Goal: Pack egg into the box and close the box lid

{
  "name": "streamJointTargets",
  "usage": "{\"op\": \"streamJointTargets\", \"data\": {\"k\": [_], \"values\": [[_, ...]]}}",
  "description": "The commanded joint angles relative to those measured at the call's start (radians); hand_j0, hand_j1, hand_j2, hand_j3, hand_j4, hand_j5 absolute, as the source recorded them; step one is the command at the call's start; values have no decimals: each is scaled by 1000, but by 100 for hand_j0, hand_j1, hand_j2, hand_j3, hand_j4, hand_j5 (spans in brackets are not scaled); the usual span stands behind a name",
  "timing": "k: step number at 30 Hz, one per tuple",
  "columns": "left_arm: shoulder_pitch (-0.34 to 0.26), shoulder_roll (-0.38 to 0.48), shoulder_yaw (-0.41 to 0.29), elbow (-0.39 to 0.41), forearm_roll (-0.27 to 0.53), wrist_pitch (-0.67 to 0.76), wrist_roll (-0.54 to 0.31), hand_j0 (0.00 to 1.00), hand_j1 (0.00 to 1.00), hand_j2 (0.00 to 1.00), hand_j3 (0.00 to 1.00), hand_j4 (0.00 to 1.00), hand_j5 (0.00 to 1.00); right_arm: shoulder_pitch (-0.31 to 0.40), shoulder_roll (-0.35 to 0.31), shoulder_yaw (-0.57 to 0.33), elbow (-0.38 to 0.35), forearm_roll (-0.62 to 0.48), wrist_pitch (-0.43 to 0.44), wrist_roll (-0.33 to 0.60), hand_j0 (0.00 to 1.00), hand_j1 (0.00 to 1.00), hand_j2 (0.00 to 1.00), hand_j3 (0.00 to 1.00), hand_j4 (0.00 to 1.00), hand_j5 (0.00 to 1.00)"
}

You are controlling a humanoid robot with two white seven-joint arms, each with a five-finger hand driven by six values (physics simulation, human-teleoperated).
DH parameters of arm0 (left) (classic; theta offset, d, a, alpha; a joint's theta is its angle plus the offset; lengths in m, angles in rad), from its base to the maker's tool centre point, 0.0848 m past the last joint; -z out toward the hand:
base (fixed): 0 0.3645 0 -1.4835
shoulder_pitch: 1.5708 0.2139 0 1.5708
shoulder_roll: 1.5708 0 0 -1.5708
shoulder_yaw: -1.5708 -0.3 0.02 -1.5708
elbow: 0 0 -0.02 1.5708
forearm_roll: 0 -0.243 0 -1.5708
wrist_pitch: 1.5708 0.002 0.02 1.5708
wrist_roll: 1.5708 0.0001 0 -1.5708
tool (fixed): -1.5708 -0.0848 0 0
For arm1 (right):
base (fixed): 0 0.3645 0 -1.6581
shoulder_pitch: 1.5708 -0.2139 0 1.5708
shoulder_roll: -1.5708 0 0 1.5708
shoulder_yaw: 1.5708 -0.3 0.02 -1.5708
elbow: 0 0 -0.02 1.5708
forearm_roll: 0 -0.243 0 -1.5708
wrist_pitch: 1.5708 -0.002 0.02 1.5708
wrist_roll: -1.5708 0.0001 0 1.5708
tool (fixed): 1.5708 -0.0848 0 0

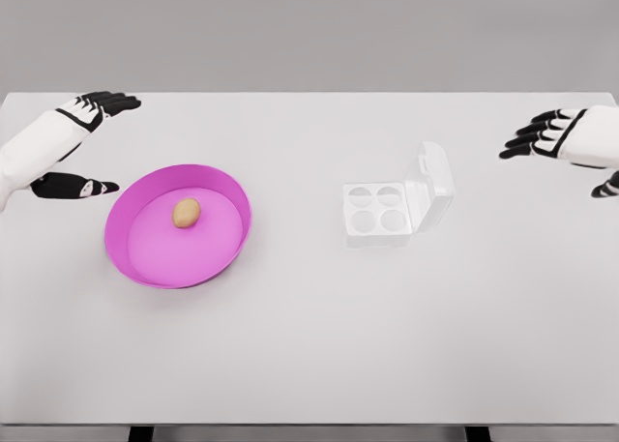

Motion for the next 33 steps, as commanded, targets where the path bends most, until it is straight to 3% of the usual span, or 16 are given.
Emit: {"op": "streamJointTargets", "data": {"k": [1, 7, 9, 10, 12, 14, 16, 20, 24, 33], "values": [[2, 1, 3, 1, 6, 1, 0, 100, 100, 100, 100, 100, 100, 0, -13, -7, -6, -2, 3, 0, 100, 100, 100, 100, 100, 100], [-9, 2, 4, 1, 1, 1, -3, 100, 100, 100, 100, 100, 100, 0, -39, -16, -5, -6, 3, -8, 100, 100, 100, 100, 100, 100], [-21, 27, 4, 1, -41, 1, -17, 100, 100, 100, 100, 100, 100, 11, -30, -24, -9, -8, 3, 6, 100, 100, 100, 100, 100, 100], [-43, 25, 0, 1, -45, 1, -46, 100, 100, 100, 100, 100, 100, 14, -27, -27, -6, -6, 3, 29, 100, 100, 100, 100, 100, 100], [-66, 22, -8, 3, -29, 1, -185, 100, 100, 100, 100, 100, 100, 14, 26, -36, 5, -5, 3, 38, 100, 100, 100, 100, 100, 100], [-104, 18, -10, 8, -28, 1, -325, 100, 100, 100, 100, 100, 100, 46, 33, -79, 5, -6, 3, 38, 100, 100, 100, 100, 100, 100], [-136, 15, -19, 11, -26, 1, -411, 100, 100, 100, 100, 100, 100, 60, 33, -102, 3, -6, 3, 38, 100, 100, 100, 100, 100, 100], [-245, -39, -49, 55, -31, 1, -411, 100, 100, 100, 100, 100, 100, 74, 35, -108, 14, -5, 3, 38, 100, 100, 100, 100, 100, 100], [-377, -71, -195, 161, -38, 1, -411, 100, 100, 100, 100, 100, 100, 80, 55, -108, 6, -6, 3, 38, 100, 100, 100, 100, 100, 100], [-396, -105, -278, 169, -186, 1, -411, 100, 100, 100, 100, 100, 100, 112, 69, -140, 40, -6, 3, 38, 100, 100, 100, 100, 100, 100]]}}
